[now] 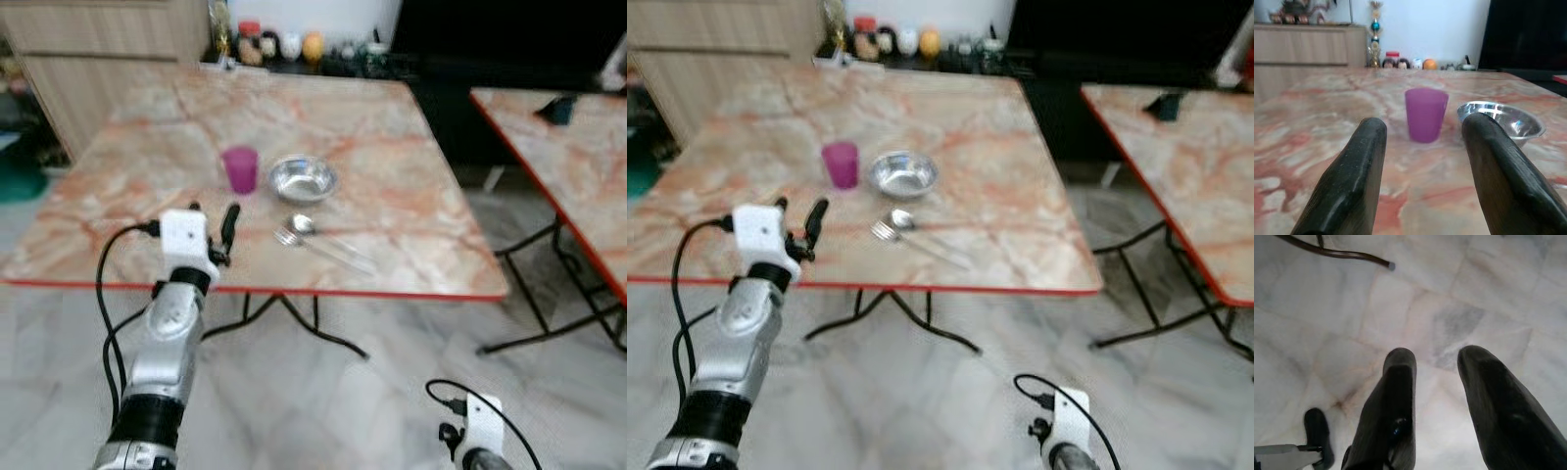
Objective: Setting the table
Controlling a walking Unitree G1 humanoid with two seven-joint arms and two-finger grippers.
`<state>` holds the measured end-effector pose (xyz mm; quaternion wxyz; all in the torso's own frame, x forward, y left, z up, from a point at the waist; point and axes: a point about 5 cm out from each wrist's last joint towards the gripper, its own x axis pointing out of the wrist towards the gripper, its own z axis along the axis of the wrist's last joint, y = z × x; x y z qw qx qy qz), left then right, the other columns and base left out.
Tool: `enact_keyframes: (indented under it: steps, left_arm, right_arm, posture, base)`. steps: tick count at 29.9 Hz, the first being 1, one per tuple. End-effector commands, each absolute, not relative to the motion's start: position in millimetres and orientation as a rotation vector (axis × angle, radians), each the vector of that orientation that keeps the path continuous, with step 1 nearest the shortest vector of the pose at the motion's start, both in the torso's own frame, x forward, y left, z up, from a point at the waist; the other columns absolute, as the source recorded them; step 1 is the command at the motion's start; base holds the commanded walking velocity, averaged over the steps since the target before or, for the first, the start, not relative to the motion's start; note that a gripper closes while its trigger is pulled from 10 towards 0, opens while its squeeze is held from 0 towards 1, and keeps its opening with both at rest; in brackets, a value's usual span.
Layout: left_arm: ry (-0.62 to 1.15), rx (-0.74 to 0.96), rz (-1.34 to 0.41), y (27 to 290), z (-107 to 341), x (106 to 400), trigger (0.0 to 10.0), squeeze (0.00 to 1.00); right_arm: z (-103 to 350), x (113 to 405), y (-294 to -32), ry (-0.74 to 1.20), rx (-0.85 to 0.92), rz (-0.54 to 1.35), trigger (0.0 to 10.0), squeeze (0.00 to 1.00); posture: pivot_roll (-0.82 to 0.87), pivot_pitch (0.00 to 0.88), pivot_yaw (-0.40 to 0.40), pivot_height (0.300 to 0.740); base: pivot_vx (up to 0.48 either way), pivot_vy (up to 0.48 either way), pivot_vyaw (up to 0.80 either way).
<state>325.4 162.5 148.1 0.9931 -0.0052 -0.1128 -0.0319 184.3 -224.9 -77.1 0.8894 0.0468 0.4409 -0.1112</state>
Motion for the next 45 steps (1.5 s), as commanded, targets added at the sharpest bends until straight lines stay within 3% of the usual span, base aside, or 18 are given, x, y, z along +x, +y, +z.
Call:
enact_keyframes:
  steps: [1, 20, 27, 34, 38, 41, 42, 45]
  left_arm:
    - [-0.218, -0.03, -0.096, 153, 148, 325, 10.0, 0.0]
    - [-0.197, -0.032, -0.136, 149, 145, 322, 10.0, 0.0]
    - [-0.208, -0.03, -0.084, 164, 141, 312, 10.0, 0.0]
    - [-0.198, -0.016, -0.126, 155, 142, 316, 10.0, 0.0]
    - [-0.186, 0.009, -0.003, 182, 129, 308, 10.0, 0.0]
    - [-0.197, -0.039, 0.219, 219, 123, 299, 10.0, 0.0]
    - [-0.185, -0.122, 0.386, 249, 114, 289, 10.0, 0.0]
    - [-0.153, -0.169, 0.58, 284, 101, 272, 10.0, 0.0]
  right_arm:
    - [-77, 181, -234, 0.92, 0.087, -0.258, 10.0, 0.0]
    - [-76, 182, -234, 0.919, 0.087, -0.253, 10.0, 0.0]
    - [-76, 182, -234, 0.919, 0.086, -0.252, 10.0, 0.0]
    - [-76, 183, -233, 0.918, 0.085, -0.243, 10.0, 0.0]
    - [-76, 183, -233, 0.916, 0.087, -0.247, 10.0, 0.0]
    - [-76, 182, -233, 0.919, 0.087, -0.251, 10.0, 0.0]
    - [-76, 182, -233, 0.923, 0.081, -0.244, 10.0, 0.0]
    - [-76, 183, -232, 0.923, 0.079, -0.238, 10.0, 0.0]
  posture:
    - [0.07, 0.0, -0.07, 0.74]
    - [0.07, 0.0, -0.072, 0.74]
    - [0.08, 0.0, -0.073, 0.74]
    - [0.08, 0.0, -0.069, 0.74]
    - [0.08, 0.0, -0.066, 0.74]
    - [0.09, 0.0, -0.069, 0.74]
    - [0.09, 0.0, -0.071, 0.74]
    - [0.1, 0.0, -0.075, 0.74]
  base:
    - [0.0, 0.0, 0.0]
    - [0.0, 0.0, 0.0]
    - [0.0, 0.0, 0.0]
    - [0.0, 0.0, 0.0]
    - [0.0, 0.0, 0.0]
    - [0.0, 0.0, 0.0]
    - [0.0, 0.0, 0.0]
    - [0.0, 0.0, 0.0]
